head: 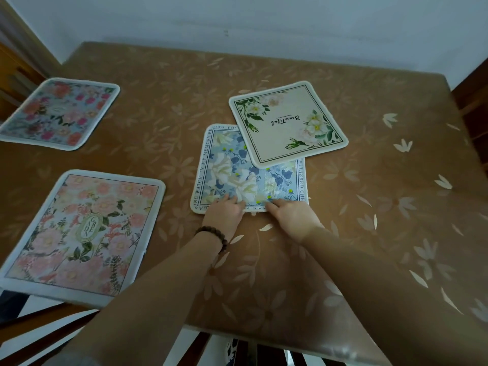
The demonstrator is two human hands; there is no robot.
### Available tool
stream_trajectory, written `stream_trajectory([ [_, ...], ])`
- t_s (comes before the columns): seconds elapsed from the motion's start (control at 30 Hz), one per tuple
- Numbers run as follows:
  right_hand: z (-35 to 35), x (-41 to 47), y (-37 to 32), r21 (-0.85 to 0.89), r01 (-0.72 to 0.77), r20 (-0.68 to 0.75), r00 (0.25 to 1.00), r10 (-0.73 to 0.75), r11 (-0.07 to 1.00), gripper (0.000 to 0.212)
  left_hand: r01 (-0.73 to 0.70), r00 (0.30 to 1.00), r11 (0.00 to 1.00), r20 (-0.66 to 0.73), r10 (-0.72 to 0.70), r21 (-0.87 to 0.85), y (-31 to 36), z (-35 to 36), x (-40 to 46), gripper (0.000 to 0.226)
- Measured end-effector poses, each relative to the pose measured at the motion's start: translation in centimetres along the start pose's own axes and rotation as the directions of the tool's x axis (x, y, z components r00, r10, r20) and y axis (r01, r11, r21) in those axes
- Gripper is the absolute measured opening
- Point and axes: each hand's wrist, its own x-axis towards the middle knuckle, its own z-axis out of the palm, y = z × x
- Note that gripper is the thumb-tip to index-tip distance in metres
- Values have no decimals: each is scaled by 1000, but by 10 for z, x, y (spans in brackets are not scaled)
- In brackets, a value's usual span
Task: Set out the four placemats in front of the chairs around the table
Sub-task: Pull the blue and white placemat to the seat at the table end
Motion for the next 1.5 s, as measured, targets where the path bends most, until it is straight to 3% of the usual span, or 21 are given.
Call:
stream_trajectory([
  [0.37, 29, -99, -26, 252, -175, -6, 983, 182, 952, 52, -71, 996, 997, 54, 71, -5, 54, 12, -67, 32],
  [0.6, 42, -151, -27, 301, -209, 31, 977, 209, 930, 55, -158, 986, 986, 63, 156, 41, 91, 17, -102, 32],
  [0.93, 63, -212, -22, 397, -167, -6, 983, 184, 903, 41, -100, 970, 981, 234, 60, 164, 158, 22, -151, 36],
  [1.03, 65, -213, -27, 407, -205, 4, 975, 223, 890, 44, -128, 984, 988, 137, 116, 82, 156, 27, -153, 34],
  [1.1, 64, -212, -36, 379, -229, -34, 965, 260, 897, 49, -130, 989, 991, 65, 131, -18, 144, 30, -152, 45],
  [1.3, 66, -204, -64, 389, -417, -11, 889, 457, 821, 86, -37, 996, 996, 80, 44, -77, 83, 22, -116, 84],
  [1.5, 73, -197, -84, 463, -705, 170, 666, 727, 538, 124, -12, 993, 999, 119, 17, -39, 32, 10, -59, 98],
])
